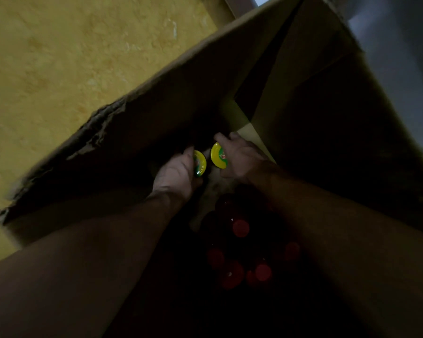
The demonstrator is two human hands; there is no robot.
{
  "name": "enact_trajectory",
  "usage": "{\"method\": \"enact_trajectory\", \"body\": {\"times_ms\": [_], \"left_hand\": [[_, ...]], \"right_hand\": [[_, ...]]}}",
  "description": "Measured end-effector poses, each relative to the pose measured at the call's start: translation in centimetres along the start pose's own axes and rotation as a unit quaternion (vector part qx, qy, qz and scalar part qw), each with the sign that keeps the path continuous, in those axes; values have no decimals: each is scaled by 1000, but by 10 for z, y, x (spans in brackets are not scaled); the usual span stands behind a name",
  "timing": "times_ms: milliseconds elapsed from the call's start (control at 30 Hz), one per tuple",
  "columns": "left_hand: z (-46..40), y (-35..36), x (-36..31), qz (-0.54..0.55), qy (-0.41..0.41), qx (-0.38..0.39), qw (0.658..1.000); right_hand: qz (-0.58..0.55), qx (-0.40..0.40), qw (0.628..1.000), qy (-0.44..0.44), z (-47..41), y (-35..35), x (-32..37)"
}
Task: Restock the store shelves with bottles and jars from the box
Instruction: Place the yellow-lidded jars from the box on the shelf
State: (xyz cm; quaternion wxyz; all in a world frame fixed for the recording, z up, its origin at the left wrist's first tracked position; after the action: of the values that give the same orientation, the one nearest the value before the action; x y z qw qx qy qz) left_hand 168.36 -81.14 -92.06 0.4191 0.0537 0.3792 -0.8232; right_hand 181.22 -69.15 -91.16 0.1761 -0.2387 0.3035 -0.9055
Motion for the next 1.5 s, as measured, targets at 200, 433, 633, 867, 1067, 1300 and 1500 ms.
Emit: {"method": "enact_trajectory", "body": {"times_ms": [200,433,633,867,1067,1300,1500], "left_hand": [[37,-45,-30,-29,49,-12,998],[134,-147,-109,-67,145,-27,987],[258,-261,-170,-67,164,7,984],[392,-395,-215,-101,218,-11,971],[485,-492,-248,-82,281,-54,955],[560,-559,-294,-97,346,-82,929],[625,-598,-328,-102,381,-137,909]], "right_hand": [[-41,-24,997,54,60,-40,10],[-70,-68,992,82,184,-135,60],[-99,-112,983,106,306,-232,132],[-117,-161,972,128,451,-334,218],[-132,-246,950,143,560,-418,281],[-120,-300,940,104,646,-483,324],[-118,-342,930,62,697,-517,334]]}}
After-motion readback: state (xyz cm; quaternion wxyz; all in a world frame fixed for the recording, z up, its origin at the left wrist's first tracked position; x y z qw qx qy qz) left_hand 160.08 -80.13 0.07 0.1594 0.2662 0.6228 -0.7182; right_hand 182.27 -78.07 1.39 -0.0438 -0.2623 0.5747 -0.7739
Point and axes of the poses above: each hand's wrist, its own z-axis away from the middle knuckle, its own y-axis out of the palm, x = y × z, the point moved 2 cm from there along -z, towards the middle knuckle, and after that the axes turned 1 degree about z, right-handed, at the moved point
